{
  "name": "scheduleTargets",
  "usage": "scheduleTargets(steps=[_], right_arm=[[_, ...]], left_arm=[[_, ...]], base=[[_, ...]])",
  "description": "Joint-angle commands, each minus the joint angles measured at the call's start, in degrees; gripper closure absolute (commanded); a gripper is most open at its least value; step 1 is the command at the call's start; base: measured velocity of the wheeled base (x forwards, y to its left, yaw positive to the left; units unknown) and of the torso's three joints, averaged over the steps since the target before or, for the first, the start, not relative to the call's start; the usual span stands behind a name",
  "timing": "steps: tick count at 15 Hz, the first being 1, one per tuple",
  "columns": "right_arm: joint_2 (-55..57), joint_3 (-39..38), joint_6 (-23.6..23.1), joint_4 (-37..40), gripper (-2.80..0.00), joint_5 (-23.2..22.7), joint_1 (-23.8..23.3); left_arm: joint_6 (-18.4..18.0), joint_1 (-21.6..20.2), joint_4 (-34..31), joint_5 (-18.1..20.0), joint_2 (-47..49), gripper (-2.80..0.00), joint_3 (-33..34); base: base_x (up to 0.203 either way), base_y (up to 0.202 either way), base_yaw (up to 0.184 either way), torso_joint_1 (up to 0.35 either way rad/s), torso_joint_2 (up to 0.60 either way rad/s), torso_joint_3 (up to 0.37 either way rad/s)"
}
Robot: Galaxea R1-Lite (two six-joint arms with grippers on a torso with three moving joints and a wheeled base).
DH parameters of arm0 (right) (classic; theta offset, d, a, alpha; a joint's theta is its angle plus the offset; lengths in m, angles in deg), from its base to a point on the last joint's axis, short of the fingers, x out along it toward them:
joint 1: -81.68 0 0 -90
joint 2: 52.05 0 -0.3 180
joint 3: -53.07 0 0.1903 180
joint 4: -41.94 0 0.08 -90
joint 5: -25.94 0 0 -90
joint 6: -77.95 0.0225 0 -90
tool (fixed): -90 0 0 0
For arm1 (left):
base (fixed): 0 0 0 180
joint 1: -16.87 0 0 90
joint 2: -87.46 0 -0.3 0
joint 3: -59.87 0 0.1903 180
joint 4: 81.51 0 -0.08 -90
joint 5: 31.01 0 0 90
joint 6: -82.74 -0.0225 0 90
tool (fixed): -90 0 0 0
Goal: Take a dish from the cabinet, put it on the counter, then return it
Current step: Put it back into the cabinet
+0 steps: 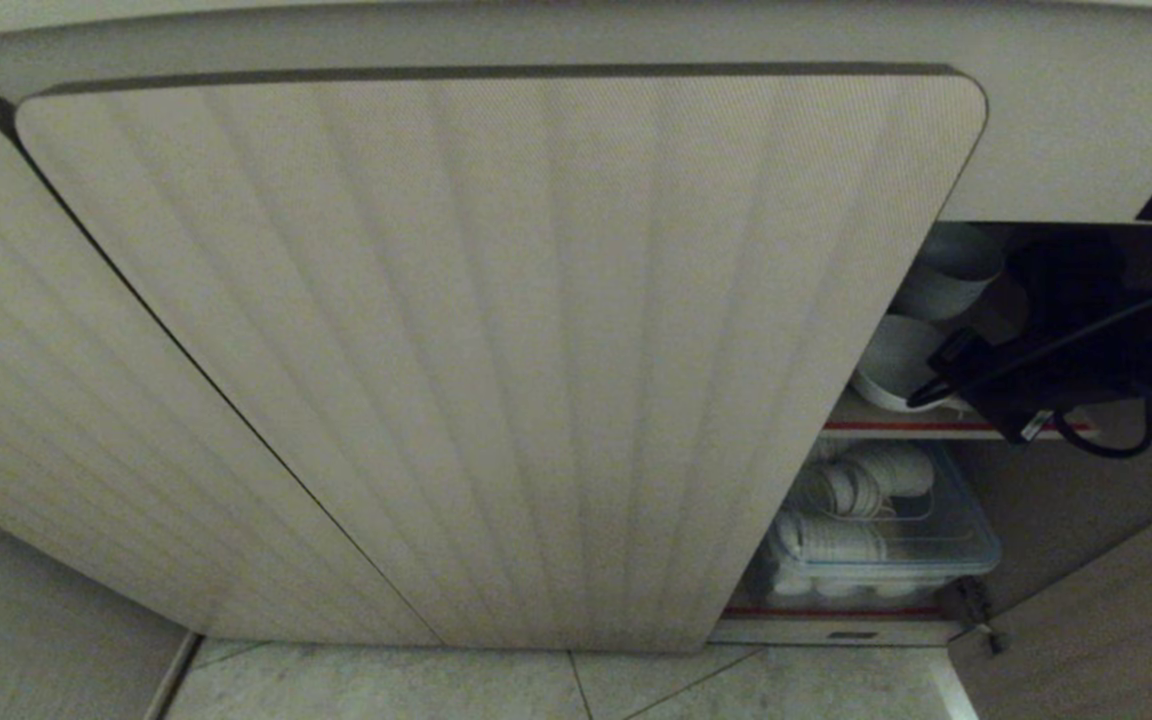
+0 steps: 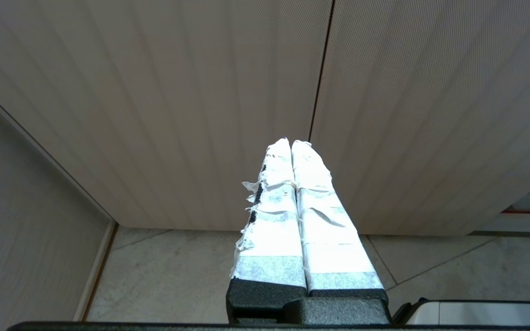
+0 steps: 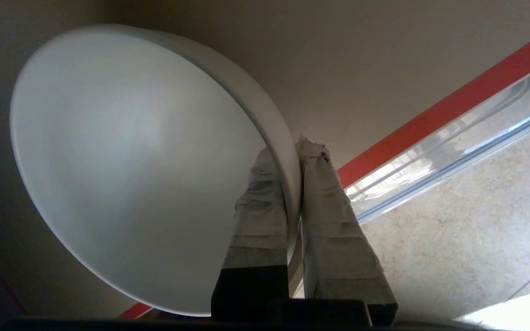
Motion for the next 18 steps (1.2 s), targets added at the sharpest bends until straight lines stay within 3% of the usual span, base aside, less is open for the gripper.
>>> scheduleTargets(steps=[1,18], right_arm=[[0.54,0.02,0.28,0.12,0.0,0.07,0.22],[3.79,4.15,0.46,0.43,0.0,0.87,0.3]], left_arm=[[0.03,0.0,0.02,0.0,-0.02,0.0,0.0],[0.03,0.0,0.02,0.0,-0.02,0.0,0.0]], base=[[0.0,0.0,0.0,0.0,0.0,0.0],[0.0,0.0,0.0,0.0,0.0,0.0]])
